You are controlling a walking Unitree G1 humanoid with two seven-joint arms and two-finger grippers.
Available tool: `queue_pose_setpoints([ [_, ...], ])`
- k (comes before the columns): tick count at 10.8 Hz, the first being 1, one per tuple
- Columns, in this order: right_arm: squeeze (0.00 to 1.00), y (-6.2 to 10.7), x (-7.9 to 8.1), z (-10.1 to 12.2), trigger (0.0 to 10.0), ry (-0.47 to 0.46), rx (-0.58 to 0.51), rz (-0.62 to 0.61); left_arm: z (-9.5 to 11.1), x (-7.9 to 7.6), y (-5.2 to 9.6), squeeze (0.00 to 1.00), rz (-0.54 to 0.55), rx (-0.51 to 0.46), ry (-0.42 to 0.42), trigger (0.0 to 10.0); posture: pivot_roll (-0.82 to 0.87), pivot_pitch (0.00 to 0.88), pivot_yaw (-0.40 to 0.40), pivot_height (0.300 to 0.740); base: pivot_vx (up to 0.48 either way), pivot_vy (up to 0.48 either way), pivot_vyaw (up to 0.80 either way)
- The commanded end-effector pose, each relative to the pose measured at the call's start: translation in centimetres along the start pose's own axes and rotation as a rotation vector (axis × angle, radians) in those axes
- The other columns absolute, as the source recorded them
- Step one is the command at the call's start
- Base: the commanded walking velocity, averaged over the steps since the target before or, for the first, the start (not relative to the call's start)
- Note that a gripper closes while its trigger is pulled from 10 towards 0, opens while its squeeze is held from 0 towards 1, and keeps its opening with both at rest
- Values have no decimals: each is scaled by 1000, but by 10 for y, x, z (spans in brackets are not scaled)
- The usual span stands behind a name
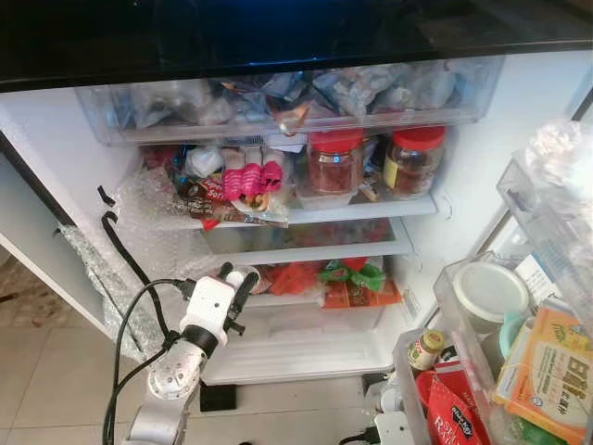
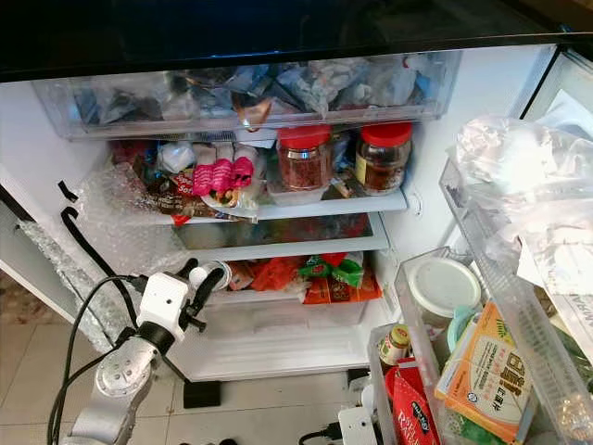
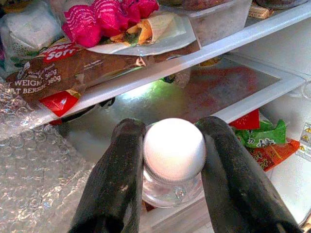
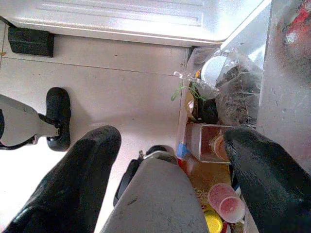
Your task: Restocking fridge
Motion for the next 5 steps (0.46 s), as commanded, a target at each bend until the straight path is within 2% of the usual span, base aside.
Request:
queue_pose_setpoints([
  [1, 0, 2, 3, -6, 10000, 1, 11, 9, 3, 0, -2, 0, 3, -13, 3, 10000, -134, 59, 37, 740, 0, 0, 0],
  [5, 0, 2, 3, -6, 10000, 3, 13, 12, 3, 0, -3, 0, 11, -10, 11, 10000, -133, 58, 37, 740, 0, 0, 0],
])
Point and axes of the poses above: a point about 5 cm out from each wrist's last joint towards the gripper, its own y axis pointing back from the gripper into the wrist, its own z axis along the axis of the wrist's last joint, x = y × z, the point moved 3 cm from there along -y, pointing out of the wrist towards the gripper, and after that the axes turned 6 degrees about -y, right-handed, at the moved point
